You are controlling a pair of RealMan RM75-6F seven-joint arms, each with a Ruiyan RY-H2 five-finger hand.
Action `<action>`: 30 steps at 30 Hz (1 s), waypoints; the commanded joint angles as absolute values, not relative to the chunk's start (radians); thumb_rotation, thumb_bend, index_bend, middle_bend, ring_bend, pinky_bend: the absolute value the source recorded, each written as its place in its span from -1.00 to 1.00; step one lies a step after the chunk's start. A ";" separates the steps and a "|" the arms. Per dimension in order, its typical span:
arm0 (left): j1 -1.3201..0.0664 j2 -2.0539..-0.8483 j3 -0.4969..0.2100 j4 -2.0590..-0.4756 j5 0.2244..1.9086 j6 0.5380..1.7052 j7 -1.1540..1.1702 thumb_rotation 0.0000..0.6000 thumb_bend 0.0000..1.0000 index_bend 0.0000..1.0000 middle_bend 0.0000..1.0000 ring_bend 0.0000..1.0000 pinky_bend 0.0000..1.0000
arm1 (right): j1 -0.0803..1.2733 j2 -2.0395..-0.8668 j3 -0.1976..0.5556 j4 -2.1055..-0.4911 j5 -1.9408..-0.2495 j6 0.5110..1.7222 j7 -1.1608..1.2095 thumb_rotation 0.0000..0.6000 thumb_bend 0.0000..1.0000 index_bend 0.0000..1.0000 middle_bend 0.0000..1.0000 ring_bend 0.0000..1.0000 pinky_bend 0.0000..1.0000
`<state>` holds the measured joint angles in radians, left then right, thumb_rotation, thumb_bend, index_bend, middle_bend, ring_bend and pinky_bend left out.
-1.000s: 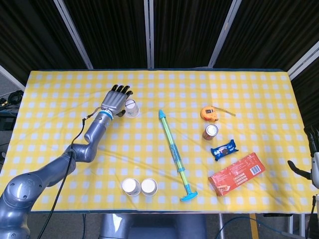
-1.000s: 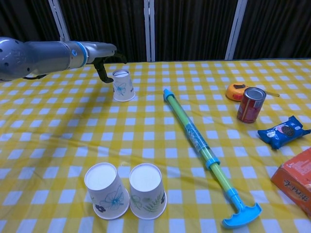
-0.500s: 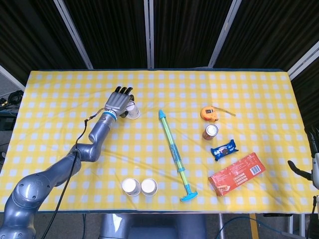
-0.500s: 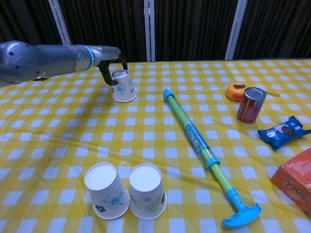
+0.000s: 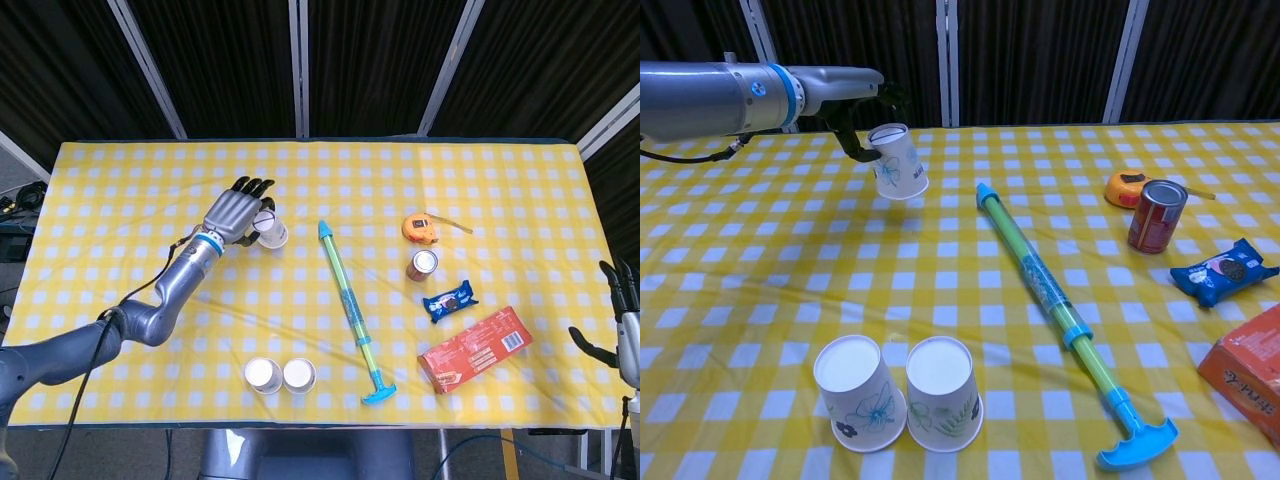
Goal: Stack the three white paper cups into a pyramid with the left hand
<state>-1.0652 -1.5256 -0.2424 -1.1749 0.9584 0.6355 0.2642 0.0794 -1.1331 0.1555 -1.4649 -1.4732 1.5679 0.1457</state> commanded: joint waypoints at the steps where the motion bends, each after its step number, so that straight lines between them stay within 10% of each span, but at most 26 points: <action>1: -0.977 -1.363 -0.196 -1.430 1.035 0.725 0.264 1.00 -0.08 -0.17 -1.00 -1.00 -1.00 | 0.073 -1.126 0.150 -1.481 -1.494 1.590 0.139 1.00 -0.83 -0.83 -1.00 -1.00 -1.00; 12: -0.815 -1.150 -0.051 -1.866 1.368 0.921 0.271 1.00 -0.08 -0.16 -1.00 -1.00 -1.00 | 0.039 -1.104 0.119 -1.553 -1.589 1.684 0.105 1.00 -0.83 -0.83 -1.00 -1.00 -1.00; 30: -0.794 -1.182 -0.013 -2.025 1.429 0.915 0.355 1.00 -0.08 -0.15 -1.00 -1.00 -1.00 | 0.006 -1.075 0.116 -1.587 -1.625 1.756 0.134 1.00 -0.83 -0.83 -1.00 -1.00 -1.00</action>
